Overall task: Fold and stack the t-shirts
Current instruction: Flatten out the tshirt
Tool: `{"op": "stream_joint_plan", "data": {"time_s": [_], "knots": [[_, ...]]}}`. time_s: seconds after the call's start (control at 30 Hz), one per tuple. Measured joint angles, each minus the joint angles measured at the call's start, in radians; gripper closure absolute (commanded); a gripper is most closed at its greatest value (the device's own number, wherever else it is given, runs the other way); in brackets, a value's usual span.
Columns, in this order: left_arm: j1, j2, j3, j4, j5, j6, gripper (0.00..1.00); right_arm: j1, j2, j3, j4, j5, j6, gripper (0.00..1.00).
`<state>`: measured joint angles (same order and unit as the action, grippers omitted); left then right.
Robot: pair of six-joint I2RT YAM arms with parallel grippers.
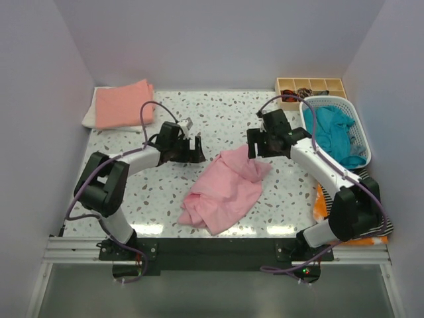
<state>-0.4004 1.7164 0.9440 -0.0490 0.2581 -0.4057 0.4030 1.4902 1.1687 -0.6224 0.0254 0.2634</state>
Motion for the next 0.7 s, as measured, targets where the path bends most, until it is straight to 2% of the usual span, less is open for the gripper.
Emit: {"op": "stream_joint_plan", "data": {"time_s": [0.27,0.53,0.57,0.67,0.7], "knots": [[-0.029,0.066,0.014,0.064,0.121,0.002,0.0,0.012,-0.054,-0.016,-0.029,-0.094,-0.012,0.21],[-0.066,0.098,0.011,0.15,0.196,-0.019,0.02,0.018,0.056,-0.049,-0.023,-0.126,-0.013,0.33],[-0.07,0.1,0.009,0.16,0.204,-0.023,0.05,0.018,0.072,-0.049,-0.021,-0.126,-0.013,0.36],[-0.085,0.106,-0.006,0.195,0.236,-0.047,0.27,0.018,0.1,-0.05,-0.018,-0.122,-0.018,0.6],[-0.092,0.109,-0.012,0.204,0.246,-0.055,0.43,0.018,0.103,-0.05,-0.016,-0.121,-0.02,0.79]]}}
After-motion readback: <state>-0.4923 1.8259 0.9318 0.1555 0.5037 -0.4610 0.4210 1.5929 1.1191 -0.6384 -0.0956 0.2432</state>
